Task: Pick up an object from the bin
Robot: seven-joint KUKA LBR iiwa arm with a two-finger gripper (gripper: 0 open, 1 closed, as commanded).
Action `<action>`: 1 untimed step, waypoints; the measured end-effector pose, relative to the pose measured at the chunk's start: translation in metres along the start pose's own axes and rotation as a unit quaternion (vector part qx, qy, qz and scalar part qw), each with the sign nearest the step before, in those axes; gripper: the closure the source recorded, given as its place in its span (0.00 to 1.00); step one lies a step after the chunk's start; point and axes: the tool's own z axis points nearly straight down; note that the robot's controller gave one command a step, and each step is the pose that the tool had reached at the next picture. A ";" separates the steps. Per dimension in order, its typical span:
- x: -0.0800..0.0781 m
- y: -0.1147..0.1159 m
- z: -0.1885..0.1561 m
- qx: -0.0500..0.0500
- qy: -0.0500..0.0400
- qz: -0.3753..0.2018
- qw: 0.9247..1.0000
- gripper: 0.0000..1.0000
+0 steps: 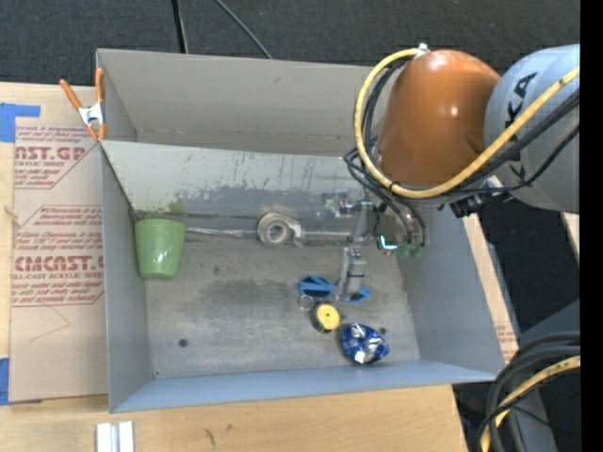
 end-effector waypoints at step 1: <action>0.031 -0.042 0.073 0.001 0.001 -0.016 1.000 0.00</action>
Offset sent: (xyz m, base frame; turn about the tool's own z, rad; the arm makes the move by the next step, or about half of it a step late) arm -0.0285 -0.0396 -0.0678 -0.0346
